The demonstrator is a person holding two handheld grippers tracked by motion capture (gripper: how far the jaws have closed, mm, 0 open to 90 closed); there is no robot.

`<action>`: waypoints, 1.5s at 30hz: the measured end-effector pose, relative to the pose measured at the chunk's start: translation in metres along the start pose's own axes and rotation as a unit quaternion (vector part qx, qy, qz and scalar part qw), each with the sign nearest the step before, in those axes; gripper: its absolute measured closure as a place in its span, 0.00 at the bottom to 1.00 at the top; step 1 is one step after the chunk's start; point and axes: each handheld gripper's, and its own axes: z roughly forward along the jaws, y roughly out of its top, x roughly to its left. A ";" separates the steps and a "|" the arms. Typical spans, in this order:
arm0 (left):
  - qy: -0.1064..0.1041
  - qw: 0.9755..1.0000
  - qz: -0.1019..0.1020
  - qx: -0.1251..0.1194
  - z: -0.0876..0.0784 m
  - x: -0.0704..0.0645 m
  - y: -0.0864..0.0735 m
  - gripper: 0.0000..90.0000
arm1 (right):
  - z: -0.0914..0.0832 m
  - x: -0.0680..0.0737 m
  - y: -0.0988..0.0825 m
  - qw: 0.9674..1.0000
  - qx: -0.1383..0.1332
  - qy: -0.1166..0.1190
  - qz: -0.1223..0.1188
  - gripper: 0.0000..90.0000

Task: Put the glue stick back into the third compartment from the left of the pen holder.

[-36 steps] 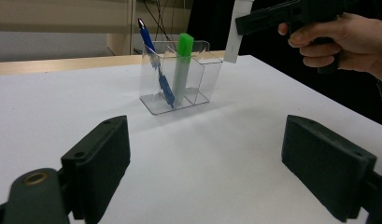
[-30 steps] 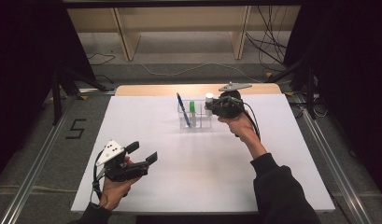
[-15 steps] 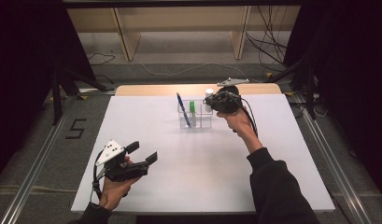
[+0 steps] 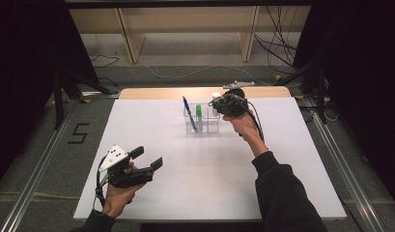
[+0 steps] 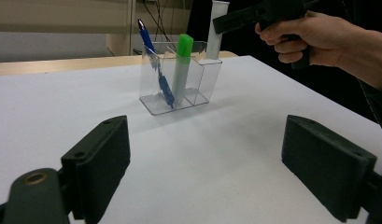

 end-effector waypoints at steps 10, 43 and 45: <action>0.000 1.000 0.000 0.001 0.000 0.000 0.000 0.17 | 0.013 0.001 -0.004 1.000 0.015 -0.007 0.005 0.76; -0.006 1.000 0.002 0.010 0.002 -0.001 -0.001 0.17 | -0.055 0.010 -0.032 0.998 -0.012 0.060 0.011 0.32; -0.006 1.000 0.000 0.009 0.003 -0.001 -0.001 0.17 | -0.059 0.012 -0.035 0.998 -0.014 0.065 0.007 0.31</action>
